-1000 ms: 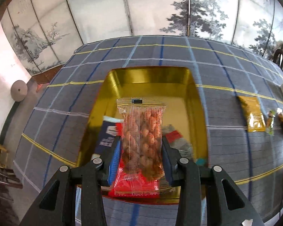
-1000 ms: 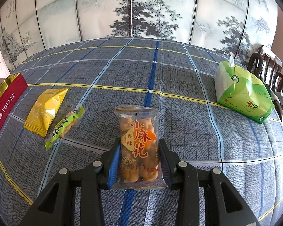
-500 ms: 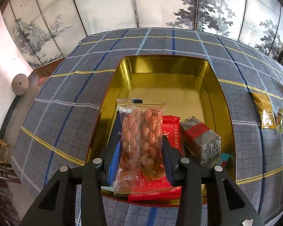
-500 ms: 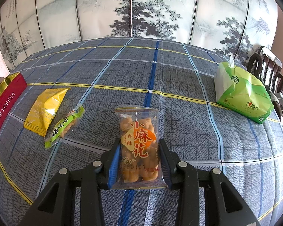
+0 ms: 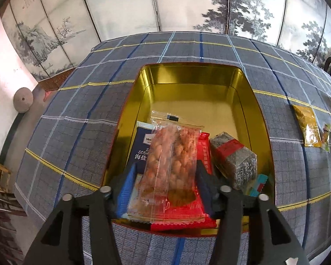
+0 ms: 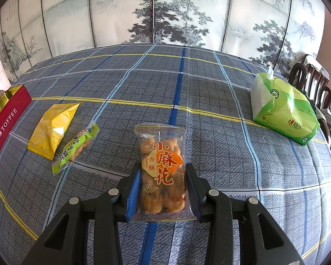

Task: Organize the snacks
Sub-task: 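Lower the long twist bag into the tin and open the left tool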

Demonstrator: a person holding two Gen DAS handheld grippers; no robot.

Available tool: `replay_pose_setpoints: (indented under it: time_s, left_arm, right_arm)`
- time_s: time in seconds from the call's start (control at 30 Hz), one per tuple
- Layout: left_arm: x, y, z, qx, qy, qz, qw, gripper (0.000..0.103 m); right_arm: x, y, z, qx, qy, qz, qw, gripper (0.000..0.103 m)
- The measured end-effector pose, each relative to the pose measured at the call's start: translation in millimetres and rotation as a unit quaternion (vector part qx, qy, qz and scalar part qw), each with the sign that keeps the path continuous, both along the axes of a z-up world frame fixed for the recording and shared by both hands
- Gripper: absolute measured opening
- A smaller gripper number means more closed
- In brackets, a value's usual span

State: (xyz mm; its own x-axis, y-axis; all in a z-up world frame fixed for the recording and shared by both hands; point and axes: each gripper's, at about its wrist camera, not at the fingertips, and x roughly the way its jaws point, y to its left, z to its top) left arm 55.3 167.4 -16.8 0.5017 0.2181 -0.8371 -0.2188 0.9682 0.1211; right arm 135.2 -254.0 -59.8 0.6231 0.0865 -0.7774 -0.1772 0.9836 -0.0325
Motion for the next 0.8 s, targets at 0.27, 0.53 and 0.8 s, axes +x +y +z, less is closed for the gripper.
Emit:
replay_pose_setpoints:
  time_s: [0.27,0.53,0.8]
  left_arm:
    - [-5.5,-4.6,8.2,0.007,-0.012,-0.003,0.9999,0.066]
    - [-11.7,-8.5,16.4,0.01,-0.021,0.002,0.9997,0.071]
    - [-17.9,-11.4,22.5,0.013,-0.027,0.004,0.9995,0.074]
  right_arm:
    - [-1.6,0.7,1.4,0.0,0.0,-0.005,1.0,0.039]
    - [2.8,1.4,3.6,-0.002,0.013,-0.02,1.0,0.039]
    - [4.7,6.5,3.3,-0.006,0.018,-0.046,0.999,0.038]
